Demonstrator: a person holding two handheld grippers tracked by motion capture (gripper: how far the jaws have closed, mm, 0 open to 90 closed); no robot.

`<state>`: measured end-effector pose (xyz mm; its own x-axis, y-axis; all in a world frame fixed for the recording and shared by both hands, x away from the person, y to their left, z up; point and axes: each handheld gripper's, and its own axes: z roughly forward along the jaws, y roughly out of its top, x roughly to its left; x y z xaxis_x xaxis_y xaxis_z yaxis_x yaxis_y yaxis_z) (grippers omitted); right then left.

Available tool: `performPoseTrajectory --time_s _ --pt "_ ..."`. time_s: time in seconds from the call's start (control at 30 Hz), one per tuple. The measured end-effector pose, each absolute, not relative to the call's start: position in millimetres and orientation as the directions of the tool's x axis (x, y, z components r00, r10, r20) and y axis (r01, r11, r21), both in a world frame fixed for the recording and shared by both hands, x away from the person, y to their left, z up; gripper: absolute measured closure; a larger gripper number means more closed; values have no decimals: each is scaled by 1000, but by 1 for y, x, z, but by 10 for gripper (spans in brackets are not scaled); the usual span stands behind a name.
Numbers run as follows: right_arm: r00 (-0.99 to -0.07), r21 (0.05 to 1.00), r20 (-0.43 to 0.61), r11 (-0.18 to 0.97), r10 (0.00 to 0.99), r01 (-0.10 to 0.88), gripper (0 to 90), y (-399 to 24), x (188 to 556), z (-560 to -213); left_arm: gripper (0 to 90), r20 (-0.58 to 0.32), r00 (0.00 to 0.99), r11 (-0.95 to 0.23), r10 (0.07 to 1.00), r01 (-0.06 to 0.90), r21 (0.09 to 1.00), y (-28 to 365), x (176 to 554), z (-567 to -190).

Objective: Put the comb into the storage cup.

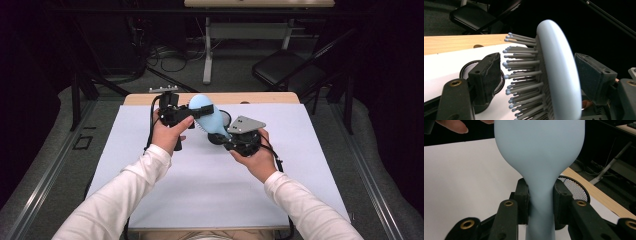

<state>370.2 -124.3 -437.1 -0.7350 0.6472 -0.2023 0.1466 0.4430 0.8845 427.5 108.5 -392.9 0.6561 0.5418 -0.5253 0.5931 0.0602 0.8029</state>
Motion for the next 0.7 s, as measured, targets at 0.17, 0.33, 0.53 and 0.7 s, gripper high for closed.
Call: performPoseTrajectory --time_s 0.17,0.33,0.53,0.7 --pt "-734 883 -208 447 647 143 697 -124 370 -438 271 -522 657 60 543 590 805 111 428 -394" --pt "-736 881 -211 451 643 141 697 -123 369 -439 296 -527 664 64 531 588 806 110 428 -394" --pt "-734 880 -213 453 644 142 697 -123 369 -439 329 -523 664 62 534 586 808 110 426 -395" --pt "-734 880 -214 454 645 142 697 -123 369 -440 382 -524 664 51 534 593 803 110 426 -396"
